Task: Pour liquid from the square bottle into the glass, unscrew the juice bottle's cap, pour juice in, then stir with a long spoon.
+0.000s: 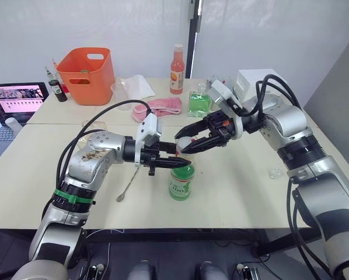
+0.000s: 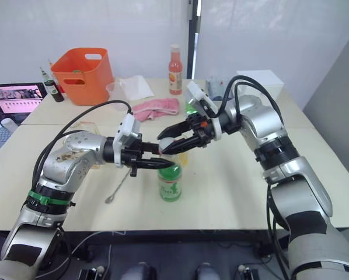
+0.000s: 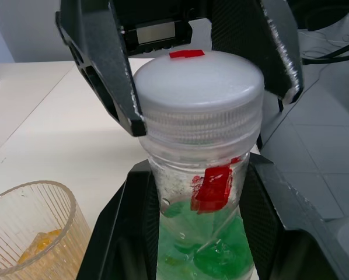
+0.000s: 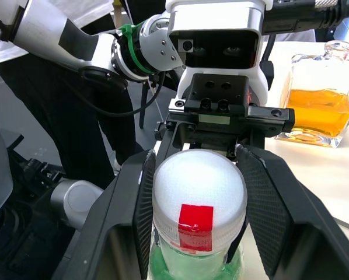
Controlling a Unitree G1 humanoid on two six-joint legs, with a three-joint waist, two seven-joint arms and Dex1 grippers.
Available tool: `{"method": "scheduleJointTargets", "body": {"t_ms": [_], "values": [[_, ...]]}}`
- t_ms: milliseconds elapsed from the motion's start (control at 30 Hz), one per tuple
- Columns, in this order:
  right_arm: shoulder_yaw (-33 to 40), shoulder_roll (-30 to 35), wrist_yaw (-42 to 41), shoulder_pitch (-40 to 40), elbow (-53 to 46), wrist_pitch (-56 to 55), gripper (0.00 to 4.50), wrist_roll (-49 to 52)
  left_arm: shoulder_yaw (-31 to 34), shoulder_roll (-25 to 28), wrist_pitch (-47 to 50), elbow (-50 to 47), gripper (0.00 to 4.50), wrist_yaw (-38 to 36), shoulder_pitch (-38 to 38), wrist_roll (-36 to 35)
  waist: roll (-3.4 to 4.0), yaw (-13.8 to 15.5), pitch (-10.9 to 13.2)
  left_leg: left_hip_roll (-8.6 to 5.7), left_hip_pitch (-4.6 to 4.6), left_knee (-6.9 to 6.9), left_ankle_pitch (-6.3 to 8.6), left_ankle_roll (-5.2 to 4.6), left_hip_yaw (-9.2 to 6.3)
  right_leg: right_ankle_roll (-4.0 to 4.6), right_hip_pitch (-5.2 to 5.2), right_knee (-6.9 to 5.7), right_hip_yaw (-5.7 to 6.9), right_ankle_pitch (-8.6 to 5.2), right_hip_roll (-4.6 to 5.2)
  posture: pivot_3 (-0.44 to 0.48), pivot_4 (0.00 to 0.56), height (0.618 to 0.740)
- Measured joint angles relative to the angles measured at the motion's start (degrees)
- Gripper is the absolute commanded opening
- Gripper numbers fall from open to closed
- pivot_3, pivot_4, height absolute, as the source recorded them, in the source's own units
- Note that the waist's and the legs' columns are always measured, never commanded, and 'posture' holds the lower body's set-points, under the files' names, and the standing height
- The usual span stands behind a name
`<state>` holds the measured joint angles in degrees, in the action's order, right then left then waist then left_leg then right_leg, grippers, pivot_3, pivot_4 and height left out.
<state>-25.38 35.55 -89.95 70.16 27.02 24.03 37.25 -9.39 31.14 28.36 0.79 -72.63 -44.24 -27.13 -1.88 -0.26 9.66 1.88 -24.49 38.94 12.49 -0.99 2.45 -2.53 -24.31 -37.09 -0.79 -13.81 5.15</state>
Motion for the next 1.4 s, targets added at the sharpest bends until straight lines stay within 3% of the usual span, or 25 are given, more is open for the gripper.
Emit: {"method": "scheduleJointTargets", "body": {"t_ms": [100, 267, 400, 567, 700, 833, 1200, 1233, 1400], "values": [[5.4, 2.1, 0.2, -1.5, -3.1, 2.9, 4.45, 0.6, -0.2, -0.1, -0.7, 0.2, 1.44, -0.3, 0.0, 0.1, 0.00, 0.3, 0.0, -0.01, -0.09, 0.01, 0.00, 0.00, -0.02, 0.00, -0.04, 0.01, 0.01, 0.00, 0.02, 0.000, 0.150, 0.715], [17.8, 5.4, 8.0, -9.6, -20.5, 12.3, 4.48, 7.3, -0.1, 0.0, -1.0, 0.5, 1.44, -0.5, 0.0, 0.1, 0.00, 0.6, 0.0, 0.02, -0.10, 0.00, 0.00, 0.00, -0.11, 0.00, -0.05, -0.01, 0.04, 0.01, 0.02, 0.000, 0.150, 0.715], [23.8, 5.9, 27.8, -20.1, -40.3, 22.1, 4.48, 8.8, 0.0, 0.0, -1.2, 0.5, 1.44, -0.1, 0.3, 0.1, 0.01, 0.5, 0.0, 0.02, -0.05, 0.02, 0.00, 0.01, -0.13, 0.00, -0.06, -0.04, -0.01, 0.01, 0.05, 0.000, 0.150, 0.715], [30.3, 0.8, 56.5, -28.3, -58.7, 37.6, 4.48, 11.1, 0.1, -0.2, -1.1, 0.1, 1.44, 0.2, 0.7, 0.0, 0.00, 0.7, 0.0, -0.01, -0.07, 0.04, -0.02, 0.02, -0.21, 0.01, -0.02, -0.03, 0.00, 0.01, 0.07, 0.000, 0.150, 0.715], [33.2, -3.4, 69.2, -30.7, -66.1, 45.2, 4.48, 14.2, 0.2, -0.2, -1.1, 0.1, 1.44, 0.1, 0.7, -0.1, 0.01, 0.7, 0.0, 0.00, -0.06, 0.04, -0.02, 0.02, -0.20, 0.01, -0.02, -0.02, 0.01, 0.01, 0.03, 0.000, 0.150, 0.715], [33.3, -6.4, 76.6, -31.5, -69.4, 50.2, 4.48, 18.0, 0.2, -0.3, -1.1, 0.2, 1.44, 0.0, 0.7, 0.0, 0.01, 0.6, 0.0, -0.01, -0.05, 0.04, -0.02, 0.02, -0.20, 0.01, 0.00, 0.00, 0.00, 0.01, 0.03, 0.000, 0.150, 0.715], [31.6, -8.2, 83.1, -29.5, -68.4, 52.6, 4.48, 20.3, 0.2, -0.9, -1.9, 0.9, 1.44, -0.3, 0.7, 0.1, 0.01, 0.5, 0.0, -0.03, -0.08, 0.04, -0.02, 0.01, -0.20, 0.00, 0.01, 0.02, 0.02, 0.00, 0.03, 0.000, 0.150, 0.715], [31.5, -8.3, 83.4, -29.5, -68.4, 52.6, 3.97, 20.4, 0.2, -0.9, -1.9, 0.9, 1.44, -0.3, 0.7, 0.1, 0.01, 0.6, 0.0, -0.03, -0.08, 0.04, -0.02, 0.01, -0.20, 0.00, 0.01, 0.03, 0.02, 0.00, 0.03, 0.000, 0.150, 0.715], [31.3, -9.1, 84.4, -29.5, -68.0, 52.5, 2.36, 21.8, 0.2, -0.8, -1.9, 0.9, 1.44, -0.3, 0.7, 0.1, 0.01, 0.5, 0.0, -0.02, -0.08, 0.04, -0.02, 0.01, -0.20, 0.00, 0.01, 0.02, 0.02, 0.00, 0.02, 0.000, 0.150, 0.715]]}}
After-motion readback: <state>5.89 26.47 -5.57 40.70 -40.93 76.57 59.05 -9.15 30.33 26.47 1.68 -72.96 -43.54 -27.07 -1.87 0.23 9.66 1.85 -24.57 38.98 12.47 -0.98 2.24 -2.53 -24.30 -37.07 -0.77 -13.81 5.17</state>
